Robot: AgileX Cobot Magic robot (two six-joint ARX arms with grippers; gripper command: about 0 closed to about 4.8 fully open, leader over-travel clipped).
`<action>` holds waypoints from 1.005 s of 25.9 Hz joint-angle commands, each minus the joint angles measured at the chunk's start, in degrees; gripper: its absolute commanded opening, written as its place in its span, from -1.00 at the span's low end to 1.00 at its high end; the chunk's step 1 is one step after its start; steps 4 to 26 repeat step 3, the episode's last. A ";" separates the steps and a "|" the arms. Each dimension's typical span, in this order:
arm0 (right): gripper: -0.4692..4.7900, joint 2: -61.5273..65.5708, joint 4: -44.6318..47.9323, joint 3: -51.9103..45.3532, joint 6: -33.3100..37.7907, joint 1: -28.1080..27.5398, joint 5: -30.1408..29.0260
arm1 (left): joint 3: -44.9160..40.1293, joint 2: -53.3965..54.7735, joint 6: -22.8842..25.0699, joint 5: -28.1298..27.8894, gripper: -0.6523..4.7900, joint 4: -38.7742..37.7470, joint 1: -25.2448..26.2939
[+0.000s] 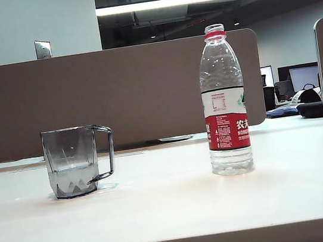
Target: Pick up the mineral water bottle on the table and pour water into the mug until it's half full.
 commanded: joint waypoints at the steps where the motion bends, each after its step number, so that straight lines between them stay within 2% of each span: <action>1: -0.84 0.00 0.87 -0.31 -0.07 0.00 -0.02 | 0.20 0.02 0.02 -0.15 -0.78 0.50 -0.11; 26: -0.84 0.00 0.87 -0.31 -0.07 0.00 -0.04 | 0.20 0.02 0.02 -0.15 -0.78 0.48 -0.11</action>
